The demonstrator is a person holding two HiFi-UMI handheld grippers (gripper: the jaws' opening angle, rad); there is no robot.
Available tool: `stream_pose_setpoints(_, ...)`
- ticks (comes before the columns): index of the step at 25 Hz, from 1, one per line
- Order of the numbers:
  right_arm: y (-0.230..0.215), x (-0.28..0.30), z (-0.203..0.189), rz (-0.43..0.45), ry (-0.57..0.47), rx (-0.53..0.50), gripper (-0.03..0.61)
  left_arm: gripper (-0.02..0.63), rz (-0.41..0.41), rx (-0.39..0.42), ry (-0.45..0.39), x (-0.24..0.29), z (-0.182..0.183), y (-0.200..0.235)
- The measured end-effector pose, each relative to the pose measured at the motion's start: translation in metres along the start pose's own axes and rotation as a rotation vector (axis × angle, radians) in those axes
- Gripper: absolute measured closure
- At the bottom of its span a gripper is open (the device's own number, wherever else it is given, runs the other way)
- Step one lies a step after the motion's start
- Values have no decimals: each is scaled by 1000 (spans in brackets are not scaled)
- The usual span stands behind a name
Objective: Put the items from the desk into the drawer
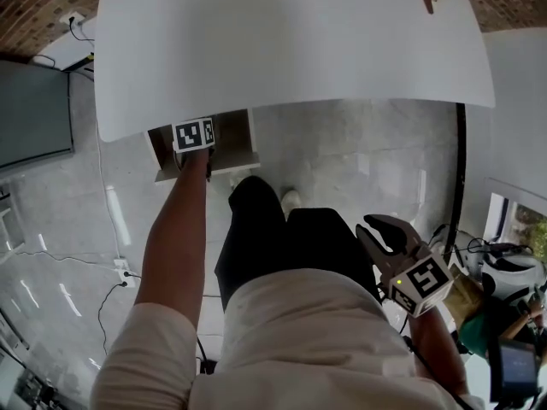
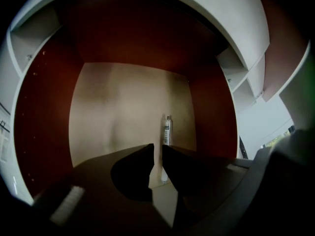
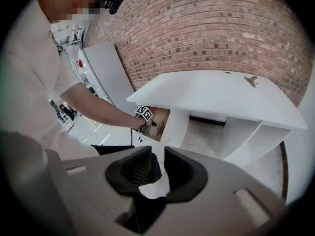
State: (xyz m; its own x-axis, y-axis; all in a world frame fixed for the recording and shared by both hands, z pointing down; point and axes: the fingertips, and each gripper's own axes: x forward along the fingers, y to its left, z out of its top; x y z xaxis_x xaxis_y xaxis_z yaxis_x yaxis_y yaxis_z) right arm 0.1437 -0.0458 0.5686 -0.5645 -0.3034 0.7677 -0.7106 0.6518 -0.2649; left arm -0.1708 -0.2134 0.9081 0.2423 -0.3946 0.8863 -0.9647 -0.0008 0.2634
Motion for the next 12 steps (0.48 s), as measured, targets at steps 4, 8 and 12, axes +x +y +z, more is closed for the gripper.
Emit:
stream_pose_setpoints(4,-4,-8,2,3,-18,-6,495,552,8,15,10,-15,-1,-5)
stream_pose_setpoints(8,1,-19,6,17,-33,-8,495,552,17,33,13,-39,-5,-13)
stream_pose_setpoints(12,7,-34,18,47,-54,-14,495,552,25,30,6,-68,-11,-28)
